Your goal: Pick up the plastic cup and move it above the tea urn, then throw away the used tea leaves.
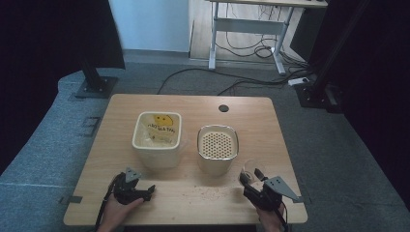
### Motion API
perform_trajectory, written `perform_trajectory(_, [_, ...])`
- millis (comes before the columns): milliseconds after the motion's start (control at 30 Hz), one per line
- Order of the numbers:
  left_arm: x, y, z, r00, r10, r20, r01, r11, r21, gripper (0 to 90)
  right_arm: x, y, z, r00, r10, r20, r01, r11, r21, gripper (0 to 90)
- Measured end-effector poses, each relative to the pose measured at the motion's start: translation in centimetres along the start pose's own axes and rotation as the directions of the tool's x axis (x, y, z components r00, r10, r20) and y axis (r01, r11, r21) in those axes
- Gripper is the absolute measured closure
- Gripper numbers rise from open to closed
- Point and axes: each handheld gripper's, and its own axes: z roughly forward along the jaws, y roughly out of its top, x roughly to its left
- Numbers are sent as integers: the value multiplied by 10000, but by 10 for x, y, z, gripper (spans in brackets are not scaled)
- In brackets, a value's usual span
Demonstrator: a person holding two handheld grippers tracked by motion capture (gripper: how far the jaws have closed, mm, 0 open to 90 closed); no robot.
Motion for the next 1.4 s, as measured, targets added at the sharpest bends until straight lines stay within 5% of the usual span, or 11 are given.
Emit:
perform_trajectory(533, [-1, -1, -1, 10000, 74, 56, -74, 10000, -1, 71, -20, 25, 7, 9953, -57, 969, 92, 9993, -365, 374])
perform_trajectory(900, [0, -1, -1, 9999, 126, 102, -126, 9999, 9, 70, -23, 62, 11, 9898, -445, 1353, 538, 9964, -653, 374])
perform_trajectory(1267, [0, -1, -1, 9998, 157, 117, -157, 9999, -3, 70, -21, 92, 25, 9772, -1238, 1724, 1309, 9909, -302, 376])
perform_trajectory(1400, [0, -1, -1, 9998, 154, 118, -154, 9999, -13, 70, -13, 105, 34, 9613, -2061, 1830, 2095, 9778, 9, 376])
